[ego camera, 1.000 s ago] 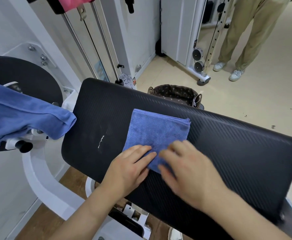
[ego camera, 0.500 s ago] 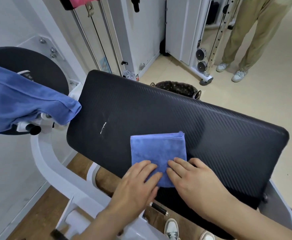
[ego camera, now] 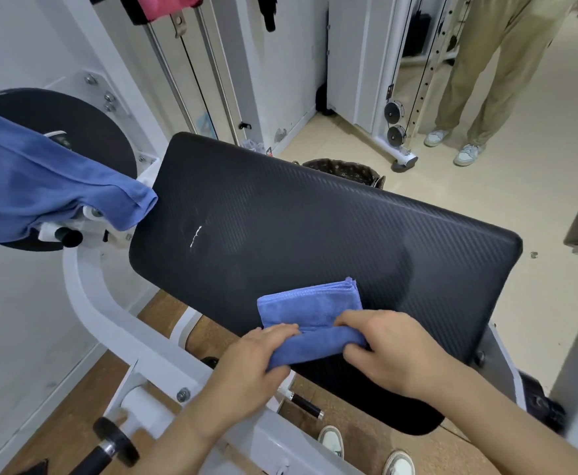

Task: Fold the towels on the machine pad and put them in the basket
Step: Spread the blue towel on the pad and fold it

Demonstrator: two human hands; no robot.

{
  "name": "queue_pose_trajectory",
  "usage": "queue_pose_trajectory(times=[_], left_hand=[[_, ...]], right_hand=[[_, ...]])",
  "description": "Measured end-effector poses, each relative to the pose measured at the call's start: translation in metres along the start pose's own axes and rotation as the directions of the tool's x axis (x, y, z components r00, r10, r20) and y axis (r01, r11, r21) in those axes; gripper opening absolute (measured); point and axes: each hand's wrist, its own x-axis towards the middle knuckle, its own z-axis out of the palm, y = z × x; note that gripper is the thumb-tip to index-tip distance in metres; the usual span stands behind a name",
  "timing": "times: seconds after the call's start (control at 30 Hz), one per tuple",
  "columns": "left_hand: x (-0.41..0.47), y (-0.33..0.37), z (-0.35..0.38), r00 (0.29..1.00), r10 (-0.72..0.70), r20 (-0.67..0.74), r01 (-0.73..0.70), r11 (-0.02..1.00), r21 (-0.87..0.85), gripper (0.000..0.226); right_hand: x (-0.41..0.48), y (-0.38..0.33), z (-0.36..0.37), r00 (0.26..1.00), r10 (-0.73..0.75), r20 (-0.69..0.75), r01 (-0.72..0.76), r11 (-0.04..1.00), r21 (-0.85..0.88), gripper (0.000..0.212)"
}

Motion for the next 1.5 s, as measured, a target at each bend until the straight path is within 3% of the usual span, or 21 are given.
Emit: queue_pose_trajectory(times=[0.17,0.27,0.37,0.47,0.6,0.67,0.73,0.8,0.83,0.93,1.1,1.23,1.3,1.4,1.47,1.5], left_hand=[[0.021,0.003,-0.026,0.981,-0.171,0.093,0.19,0.942,-0.278,0.024],[0.028,0.003,-0.025,0.952,-0.307,-0.003,0.284,0.884,-0.371,0.016],[0.031,0.012,-0.01,0.868,-0.467,-0.169,0.341,0.807,-0.482,0.024],[0.032,0.024,-0.004,0.782,-0.535,-0.32,0.355,0.804,-0.477,0.034],[0.035,0.036,-0.001,0.728,-0.579,-0.368,0.359,0.778,-0.515,0.049],[0.035,0.036,0.0,0.704,-0.471,-0.531,0.343,0.881,-0.327,0.053],[0.033,0.031,0.005,0.714,-0.122,-0.69,0.248,0.965,0.086,0.043],[0.029,0.033,0.016,0.773,0.234,-0.59,0.023,0.919,0.394,0.034],[0.027,0.035,0.023,0.807,0.309,-0.503,-0.068,0.895,0.441,0.035],[0.026,0.035,0.04,0.888,0.281,-0.364,-0.086,0.878,0.47,0.057],[0.042,0.031,0.041,0.864,0.285,-0.415,-0.045,0.864,0.502,0.06],[0.055,0.031,0.034,0.859,0.284,-0.426,-0.04,0.867,0.497,0.054],[0.062,0.036,0.024,0.892,0.212,-0.398,-0.002,0.884,0.468,0.044],[0.069,0.051,0.002,0.935,-0.031,-0.354,0.14,0.948,0.286,0.034],[0.063,0.071,-0.022,0.927,-0.232,-0.296,0.226,0.973,-0.053,0.02],[0.055,0.086,-0.032,0.927,-0.295,-0.233,0.226,0.932,-0.282,0.017]], right_hand=[[0.008,0.001,-0.003,0.986,0.149,-0.078,-0.137,0.98,0.141,0.007],[0.013,0.0,-0.001,0.971,0.196,-0.133,-0.172,0.97,0.172,0.007],[0.019,-0.005,0.0,0.955,0.237,-0.178,-0.204,0.961,0.185,0.007],[0.025,-0.007,0.0,0.942,0.277,-0.188,-0.239,0.95,0.199,0.009],[0.031,-0.011,-0.004,0.922,0.331,-0.201,-0.281,0.929,0.241,0.022],[0.034,-0.012,-0.006,0.911,0.359,-0.201,-0.31,0.921,0.237,0.025],[0.037,-0.012,-0.007,0.905,0.381,-0.19,-0.335,0.912,0.237,0.026],[0.039,-0.012,-0.006,0.9,0.394,-0.188,-0.343,0.905,0.253,0.027],[0.04,-0.012,-0.006,0.899,0.397,-0.187,-0.345,0.902,0.259,0.028],[0.041,-0.008,-0.006,0.901,0.401,-0.166,-0.336,0.886,0.318,0.03],[0.029,-0.002,-0.013,0.929,0.353,-0.112,-0.256,0.832,0.492,0.041],[0.01,0.009,-0.024,0.958,0.252,-0.138,-0.205,0.937,0.283,0.073],[0.001,0.016,-0.034,0.966,0.217,-0.142,-0.185,0.96,0.209,0.087],[-0.013,0.02,-0.047,0.977,0.195,-0.082,-0.174,0.962,0.209,0.102],[-0.021,0.021,-0.055,0.979,0.201,-0.034,-0.182,0.937,0.298,0.109],[-0.025,0.022,-0.06,0.979,0.204,0.002,-0.19,0.91,0.369,0.115]])
